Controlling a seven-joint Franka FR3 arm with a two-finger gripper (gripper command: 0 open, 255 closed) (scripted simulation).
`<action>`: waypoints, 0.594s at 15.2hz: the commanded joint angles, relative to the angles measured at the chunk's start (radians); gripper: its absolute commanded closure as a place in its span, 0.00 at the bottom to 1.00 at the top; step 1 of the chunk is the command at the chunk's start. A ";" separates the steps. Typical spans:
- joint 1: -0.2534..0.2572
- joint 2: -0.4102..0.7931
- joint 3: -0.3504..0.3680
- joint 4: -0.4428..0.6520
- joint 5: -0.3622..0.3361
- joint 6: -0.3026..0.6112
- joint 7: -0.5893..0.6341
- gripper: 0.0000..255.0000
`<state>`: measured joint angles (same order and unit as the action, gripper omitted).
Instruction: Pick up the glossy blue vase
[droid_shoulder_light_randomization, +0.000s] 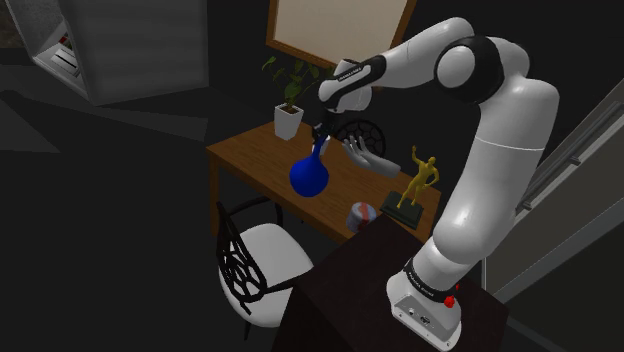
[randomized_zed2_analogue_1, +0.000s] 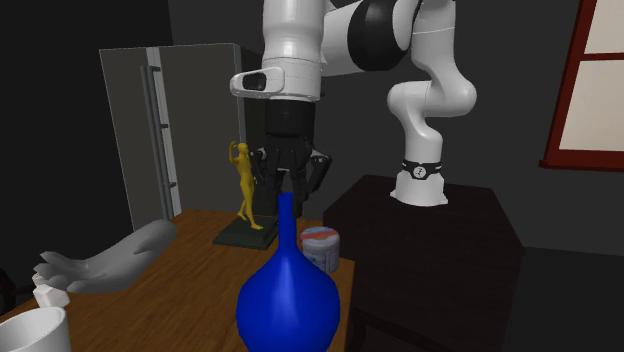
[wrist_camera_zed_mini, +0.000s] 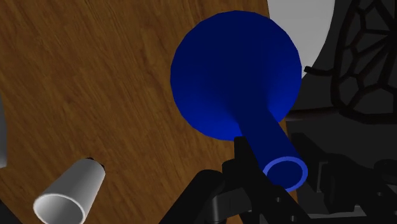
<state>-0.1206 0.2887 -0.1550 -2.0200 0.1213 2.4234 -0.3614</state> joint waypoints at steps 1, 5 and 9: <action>0.003 -0.015 -0.002 0.009 -0.006 -0.022 0.007 1.00; 0.005 -0.045 -0.005 0.026 -0.016 -0.069 0.015 1.00; 0.007 -0.073 -0.008 0.047 -0.025 -0.116 0.023 1.00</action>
<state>-0.1135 0.2225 -0.1622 -1.9806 0.0978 2.3197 -0.3398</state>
